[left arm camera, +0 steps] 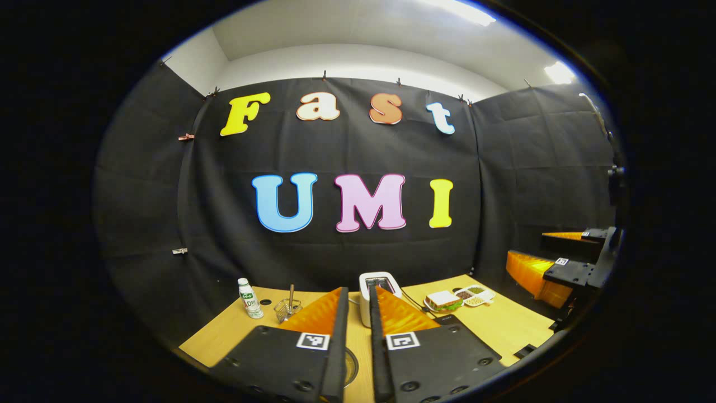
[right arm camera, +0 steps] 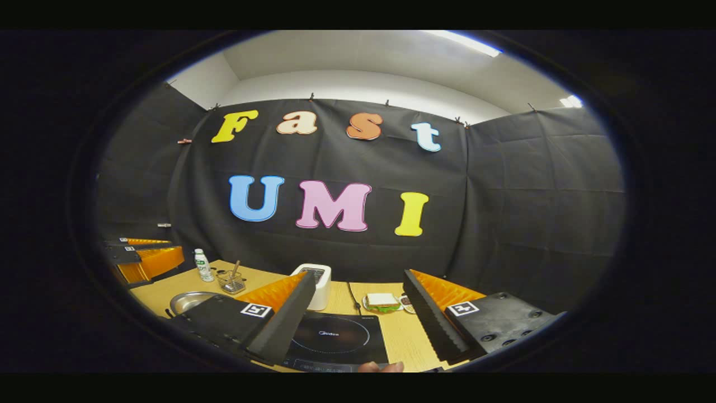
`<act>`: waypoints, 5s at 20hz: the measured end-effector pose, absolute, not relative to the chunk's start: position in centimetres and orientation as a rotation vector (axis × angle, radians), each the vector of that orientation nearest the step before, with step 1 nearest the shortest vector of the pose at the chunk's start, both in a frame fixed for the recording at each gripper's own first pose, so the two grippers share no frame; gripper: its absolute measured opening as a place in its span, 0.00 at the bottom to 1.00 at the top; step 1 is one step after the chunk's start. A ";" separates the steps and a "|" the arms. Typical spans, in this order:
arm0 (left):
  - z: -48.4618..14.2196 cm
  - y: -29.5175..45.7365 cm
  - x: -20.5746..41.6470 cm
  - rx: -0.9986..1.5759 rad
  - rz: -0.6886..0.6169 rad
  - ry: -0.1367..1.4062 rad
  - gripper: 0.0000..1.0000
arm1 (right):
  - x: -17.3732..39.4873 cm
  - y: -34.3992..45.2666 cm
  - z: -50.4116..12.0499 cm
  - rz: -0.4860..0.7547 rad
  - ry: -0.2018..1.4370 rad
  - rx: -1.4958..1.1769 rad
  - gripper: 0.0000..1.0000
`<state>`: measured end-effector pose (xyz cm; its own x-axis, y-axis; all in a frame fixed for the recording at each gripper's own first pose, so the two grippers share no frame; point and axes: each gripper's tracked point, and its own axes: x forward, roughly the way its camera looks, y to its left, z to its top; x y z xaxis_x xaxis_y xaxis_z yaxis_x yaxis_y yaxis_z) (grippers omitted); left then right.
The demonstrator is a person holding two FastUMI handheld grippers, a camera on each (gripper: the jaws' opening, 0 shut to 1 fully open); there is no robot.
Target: First push the handle of the pot to place it horizontally, then grasp the pot with both hands and set it on the induction cooktop.
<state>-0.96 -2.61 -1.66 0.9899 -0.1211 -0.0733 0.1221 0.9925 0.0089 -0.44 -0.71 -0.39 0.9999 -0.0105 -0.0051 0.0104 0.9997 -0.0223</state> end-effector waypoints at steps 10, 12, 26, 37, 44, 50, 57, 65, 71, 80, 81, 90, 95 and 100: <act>-15.0 -7.8 -5.1 -0.010 -0.445 0.572 0.05 | -0.6 -0.8 -1.5 -0.005 0.028 -0.028 0.96; -17.6 -7.6 -6.3 -0.042 -0.457 0.667 0.05 | -0.7 -0.9 -1.8 -0.005 0.035 -0.027 0.96; -29.3 2.8 -10.0 -0.142 -0.408 1.126 0.05 | -1.1 -0.6 -2.8 0.009 0.063 -0.027 0.98; -34.2 11.1 -7.9 -0.019 -0.323 1.238 0.05 | -2.0 -1.6 -3.2 -0.005 0.072 -0.030 0.98; -35.9 12.8 -7.6 -0.012 -0.289 1.244 0.05 | -2.3 -2.0 -3.5 -0.008 0.082 -0.037 0.96; -35.7 15.9 -6.5 0.009 -0.222 1.223 0.06 | -2.5 -1.8 -3.5 -0.001 0.086 -0.042 0.98; -36.1 20.1 -5.2 -0.039 -0.092 1.224 0.05 | -2.9 -2.3 -3.9 -0.007 0.098 -0.054 0.96; -36.7 24.6 -3.2 -0.139 0.057 1.198 0.05 | -3.0 -2.2 -4.5 -0.006 0.118 -0.078 0.98; -37.2 27.3 -1.4 -0.184 0.133 1.175 0.05 | -3.2 -2.4 -5.1 -0.013 0.139 -0.098 0.98; -37.2 30.8 2.6 -0.148 0.186 1.141 0.05 | -2.4 -2.4 -5.8 -0.033 0.166 -0.126 0.98; -37.4 31.1 3.1 -0.147 0.189 1.139 0.05 | -2.2 -2.3 -5.9 -0.035 0.167 -0.128 0.98; -38.3 33.1 6.7 -0.037 0.195 1.141 0.05 | 0.8 -0.1 -6.5 -0.040 0.182 -0.125 0.98; -37.9 33.1 7.2 -0.035 0.160 1.107 0.05 | 1.9 1.6 -6.7 -0.020 0.189 -0.137 0.98; -36.7 34.5 5.6 -0.093 0.213 1.032 0.05 | 2.4 3.6 -7.3 0.016 0.200 -0.127 0.98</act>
